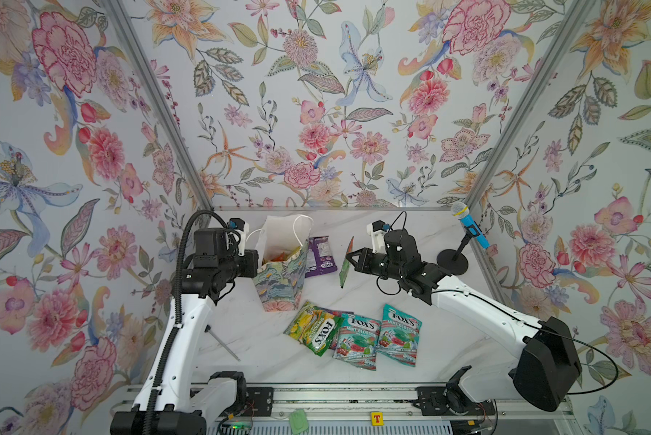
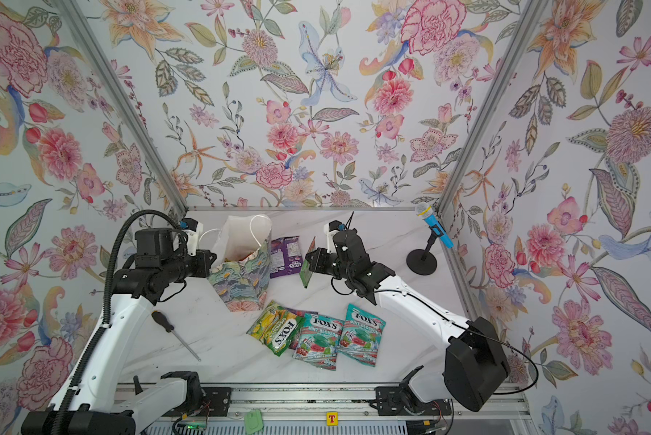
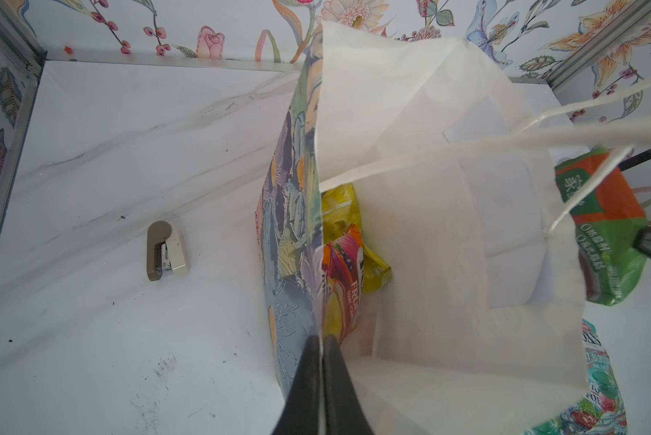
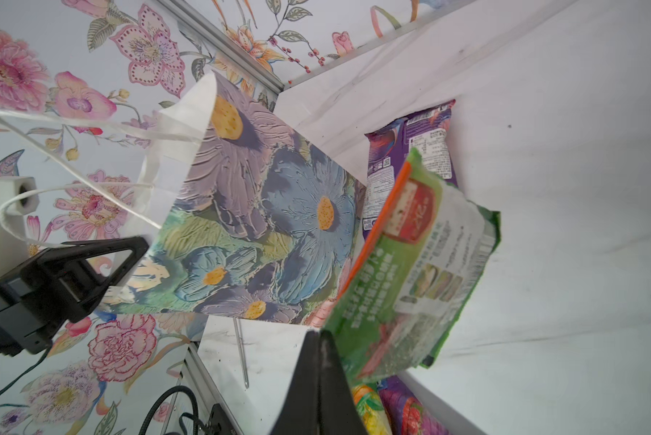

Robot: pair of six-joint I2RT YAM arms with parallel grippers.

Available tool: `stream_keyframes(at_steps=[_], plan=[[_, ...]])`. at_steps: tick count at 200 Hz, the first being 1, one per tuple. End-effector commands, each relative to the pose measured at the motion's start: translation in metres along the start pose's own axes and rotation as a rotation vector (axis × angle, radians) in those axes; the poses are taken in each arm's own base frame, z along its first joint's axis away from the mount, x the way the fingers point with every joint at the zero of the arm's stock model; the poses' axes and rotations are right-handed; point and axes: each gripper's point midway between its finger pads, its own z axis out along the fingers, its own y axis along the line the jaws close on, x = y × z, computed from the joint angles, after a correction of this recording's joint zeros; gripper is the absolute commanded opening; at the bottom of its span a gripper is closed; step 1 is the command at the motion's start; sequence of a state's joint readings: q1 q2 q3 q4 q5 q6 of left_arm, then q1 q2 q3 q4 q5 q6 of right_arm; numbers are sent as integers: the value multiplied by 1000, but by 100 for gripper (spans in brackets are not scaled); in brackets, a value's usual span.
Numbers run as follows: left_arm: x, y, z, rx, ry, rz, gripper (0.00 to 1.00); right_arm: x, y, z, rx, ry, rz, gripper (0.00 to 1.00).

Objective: Place the snacks into the paper bag
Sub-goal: 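Carry the noodle soup packet with the right gripper over the bag opening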

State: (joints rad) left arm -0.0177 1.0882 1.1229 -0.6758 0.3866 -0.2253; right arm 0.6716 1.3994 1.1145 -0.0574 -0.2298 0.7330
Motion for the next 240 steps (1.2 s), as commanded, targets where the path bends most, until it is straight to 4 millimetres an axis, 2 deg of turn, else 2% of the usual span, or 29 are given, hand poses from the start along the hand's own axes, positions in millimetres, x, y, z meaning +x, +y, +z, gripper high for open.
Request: stream_keyframes(at_steps=[1, 60, 89, 179, 240], plan=[[7, 3, 1, 3, 14, -30, 6, -37, 32, -17, -41, -88, -100, 0], [9, 4, 2, -6, 25, -30, 6, -96, 88, -25, -126, -201, -212, 0], [9, 4, 2, -7, 25, -30, 6, -119, 109, -23, -161, -237, -253, 0], [11, 4, 3, -1, 30, -31, 6, -165, 158, -15, -251, -305, -323, 0], [11, 3, 3, 2, 31, -29, 6, -174, 190, 7, -333, -274, -362, 0]])
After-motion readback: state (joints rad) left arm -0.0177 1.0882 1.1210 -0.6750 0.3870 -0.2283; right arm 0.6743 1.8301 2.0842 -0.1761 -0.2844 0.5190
